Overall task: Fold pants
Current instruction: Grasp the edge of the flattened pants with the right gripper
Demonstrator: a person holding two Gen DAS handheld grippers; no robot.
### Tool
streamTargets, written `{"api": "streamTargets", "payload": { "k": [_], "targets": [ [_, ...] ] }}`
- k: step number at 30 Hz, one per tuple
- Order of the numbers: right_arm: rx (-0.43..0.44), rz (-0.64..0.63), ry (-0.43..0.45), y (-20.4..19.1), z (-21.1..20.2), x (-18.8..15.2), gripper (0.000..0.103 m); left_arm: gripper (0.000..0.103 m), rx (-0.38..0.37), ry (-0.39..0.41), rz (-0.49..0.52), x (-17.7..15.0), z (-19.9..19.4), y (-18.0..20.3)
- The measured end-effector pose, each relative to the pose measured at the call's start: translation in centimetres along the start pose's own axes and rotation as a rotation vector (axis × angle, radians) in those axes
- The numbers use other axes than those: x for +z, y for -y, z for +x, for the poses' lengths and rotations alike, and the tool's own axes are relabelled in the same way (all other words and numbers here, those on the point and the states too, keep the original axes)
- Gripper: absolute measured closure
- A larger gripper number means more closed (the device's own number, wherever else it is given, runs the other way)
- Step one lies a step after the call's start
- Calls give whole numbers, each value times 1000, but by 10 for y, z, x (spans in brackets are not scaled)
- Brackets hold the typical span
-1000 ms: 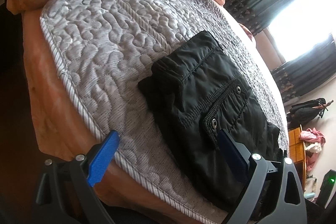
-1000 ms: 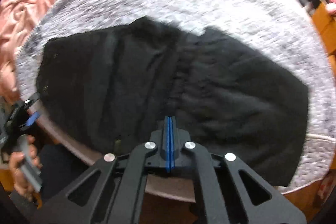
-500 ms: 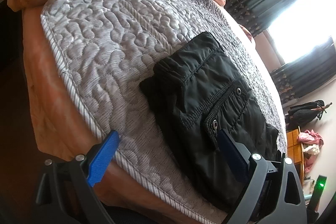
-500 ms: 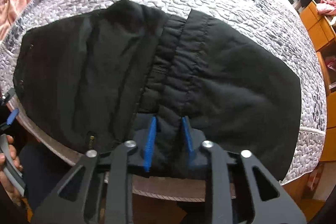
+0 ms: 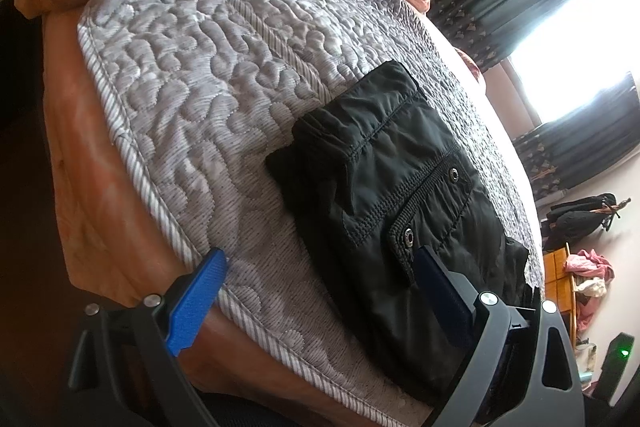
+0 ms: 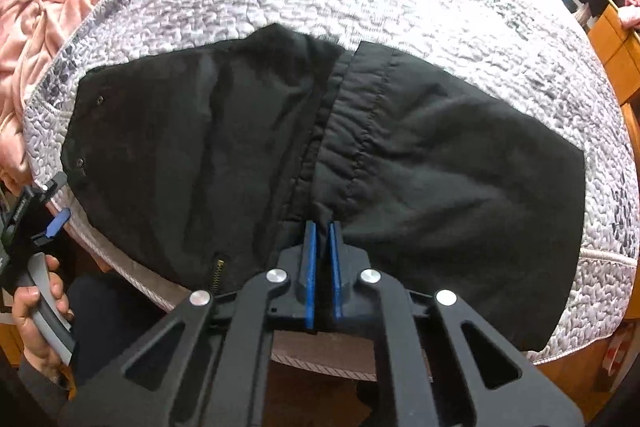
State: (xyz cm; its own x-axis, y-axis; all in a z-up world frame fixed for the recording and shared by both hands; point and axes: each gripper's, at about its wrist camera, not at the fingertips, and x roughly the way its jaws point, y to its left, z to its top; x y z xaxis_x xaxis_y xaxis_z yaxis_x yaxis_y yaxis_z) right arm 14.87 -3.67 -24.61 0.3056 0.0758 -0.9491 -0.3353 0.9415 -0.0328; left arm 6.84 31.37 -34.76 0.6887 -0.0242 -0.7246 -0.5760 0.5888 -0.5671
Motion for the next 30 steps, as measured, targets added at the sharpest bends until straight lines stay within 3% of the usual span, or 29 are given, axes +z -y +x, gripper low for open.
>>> {"api": "streamTargets", "payload": {
  "k": [10,15,18,24,26,27,30],
  "targets": [
    [22,-82,-49,-7,24,-6,94,8,4,-7,2,0,1,1],
    [71,-119,-89,-12,31,-3,63,8,12,-11,2,1,-4,1],
    [140,-142,-112,-16,22,3,61,7,7,39,5,3,-18,1],
    [350,-137,-131,-13,-12,65,62,5,-32,50,-91,6,-32,-9],
    [418,-164,-125,-21,-25,103,52,5,-45,39,-117,7,-31,-11],
    [442,-195,-137,-30,-27,119,37,5,-56,25,-141,7,-29,-13],
    [448,-374,-172,-73,-25,163,29,5,-86,11,-223,9,-26,-21]
  ]
}}
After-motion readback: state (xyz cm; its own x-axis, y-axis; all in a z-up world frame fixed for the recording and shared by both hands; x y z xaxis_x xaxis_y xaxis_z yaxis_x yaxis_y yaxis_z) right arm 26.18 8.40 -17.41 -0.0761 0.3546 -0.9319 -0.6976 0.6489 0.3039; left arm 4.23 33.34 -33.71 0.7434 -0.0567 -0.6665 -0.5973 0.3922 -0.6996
